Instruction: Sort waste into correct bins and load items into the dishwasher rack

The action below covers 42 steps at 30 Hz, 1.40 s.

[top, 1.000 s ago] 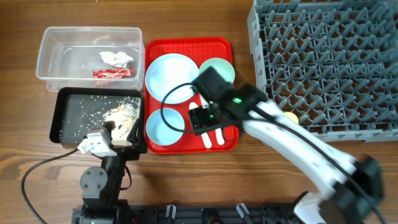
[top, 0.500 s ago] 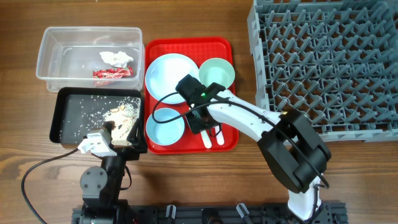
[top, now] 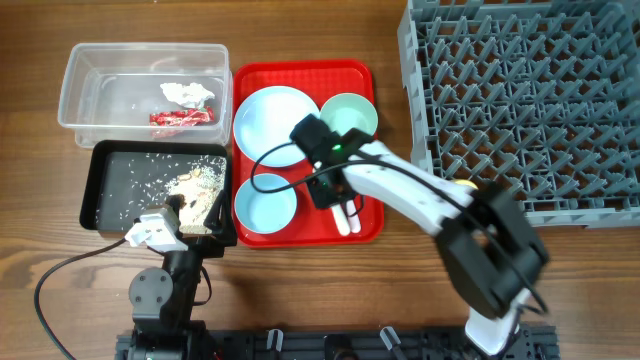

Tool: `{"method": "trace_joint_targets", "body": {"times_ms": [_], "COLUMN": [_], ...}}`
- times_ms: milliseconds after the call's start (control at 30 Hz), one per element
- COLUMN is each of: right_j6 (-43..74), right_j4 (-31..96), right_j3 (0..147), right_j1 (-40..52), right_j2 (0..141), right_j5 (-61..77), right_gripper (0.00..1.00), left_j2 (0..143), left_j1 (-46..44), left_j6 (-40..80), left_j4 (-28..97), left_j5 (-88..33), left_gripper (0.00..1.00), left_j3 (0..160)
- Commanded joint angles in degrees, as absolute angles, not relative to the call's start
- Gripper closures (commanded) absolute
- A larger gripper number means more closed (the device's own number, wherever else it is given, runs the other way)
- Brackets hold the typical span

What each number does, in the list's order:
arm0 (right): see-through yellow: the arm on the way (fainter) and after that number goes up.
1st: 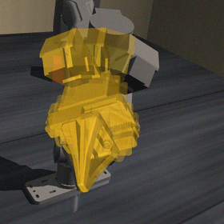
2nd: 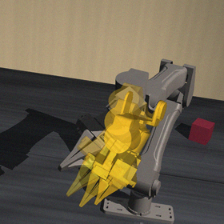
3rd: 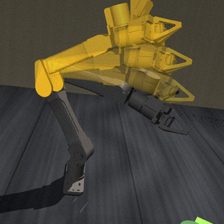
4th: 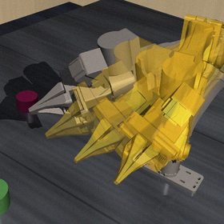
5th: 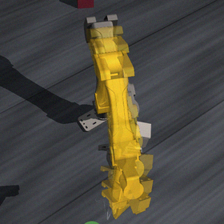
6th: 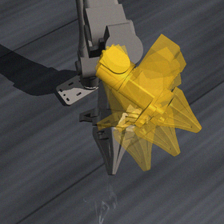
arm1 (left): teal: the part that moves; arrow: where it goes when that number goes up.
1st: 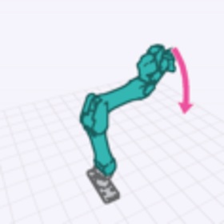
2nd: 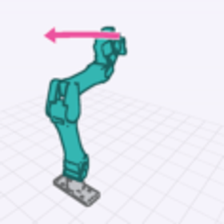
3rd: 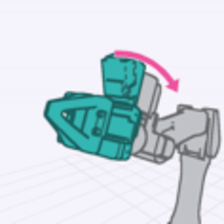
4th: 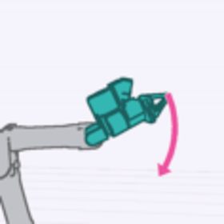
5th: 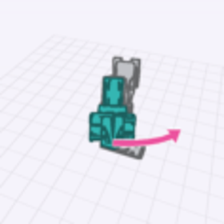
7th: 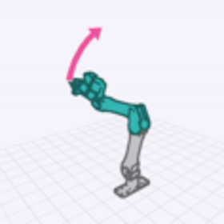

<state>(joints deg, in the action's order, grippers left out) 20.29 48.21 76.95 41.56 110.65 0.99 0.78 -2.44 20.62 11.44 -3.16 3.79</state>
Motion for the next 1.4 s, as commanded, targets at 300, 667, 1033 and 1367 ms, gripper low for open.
{"method": "trace_joint_targets", "body": {"times_ms": [300,667,1033,1367], "right_j6": [17.56,10.83,10.46,7.27], "right_j4": [50.81,47.88,48.99,52.99], "right_j3": [77.25,77.19,77.25,75.16], "right_j1": [25.08,10.55,12.45,28.58], "right_j2": [84.42,95.83,92.86,92.16], "right_j5": [-11.84,-11.6,6.24,7.57], "right_gripper": [0.83,0.82,0.73,0.38], "left_j2": [0.16,0.16,0.16,0.16], "left_j1": [-2.02,-2.02,-2.02,-2.02], "left_j6": [20.32,20.32,20.32,20.32], "left_j4": [11.14,11.14,11.14,11.14], "left_j5": [-4.03,-4.03,-4.03,-4.03], "left_gripper": [0.0,0.0,0.0,0.0], "left_j3": [3.4,3.4,3.4,3.4]}}
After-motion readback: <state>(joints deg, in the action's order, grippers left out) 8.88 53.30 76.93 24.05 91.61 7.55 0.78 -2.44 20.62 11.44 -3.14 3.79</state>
